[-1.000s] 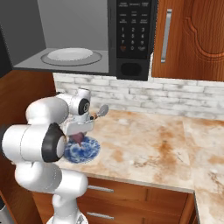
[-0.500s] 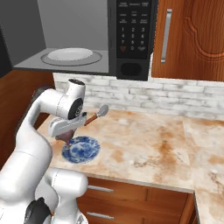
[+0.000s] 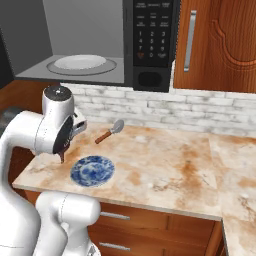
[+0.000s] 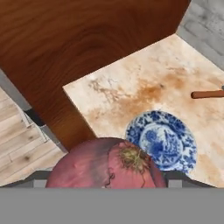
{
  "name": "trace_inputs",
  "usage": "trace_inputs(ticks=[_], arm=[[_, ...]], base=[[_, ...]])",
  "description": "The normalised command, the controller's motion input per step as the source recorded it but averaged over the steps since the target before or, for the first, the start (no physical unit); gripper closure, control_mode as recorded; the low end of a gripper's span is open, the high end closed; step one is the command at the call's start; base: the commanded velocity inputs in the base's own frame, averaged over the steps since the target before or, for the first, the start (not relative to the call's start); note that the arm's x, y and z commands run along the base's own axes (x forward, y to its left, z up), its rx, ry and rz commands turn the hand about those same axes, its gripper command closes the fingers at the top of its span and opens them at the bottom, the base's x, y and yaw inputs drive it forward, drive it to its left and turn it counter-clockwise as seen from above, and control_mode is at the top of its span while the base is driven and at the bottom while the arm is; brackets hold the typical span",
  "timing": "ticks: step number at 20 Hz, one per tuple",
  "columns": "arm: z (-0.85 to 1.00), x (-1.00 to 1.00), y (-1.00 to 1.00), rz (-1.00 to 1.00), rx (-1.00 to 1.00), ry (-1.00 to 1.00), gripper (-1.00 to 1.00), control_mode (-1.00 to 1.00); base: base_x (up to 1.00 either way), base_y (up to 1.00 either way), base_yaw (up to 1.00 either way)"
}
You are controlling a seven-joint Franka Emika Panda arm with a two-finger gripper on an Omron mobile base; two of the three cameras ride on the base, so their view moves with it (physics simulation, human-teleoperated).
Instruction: Pick the onion from the counter and place it in the microwave.
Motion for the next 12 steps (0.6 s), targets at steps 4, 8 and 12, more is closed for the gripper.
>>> trace_inputs(ticks=[4,8,12], arm=[[1.00,0.00,0.17,-0.49,0.18,-0.14,1.00,-1.00],[1.00,0.10,0.06,-0.44,0.15,-0.06,1.00,-1.00],[1.00,0.34,0.00,-0.41,0.10,-0.09,1.00,-1.00]], base=[[0.00,0.00,0.00],[0.00,0.00,0.00],[0.00,0.00,0.00]])
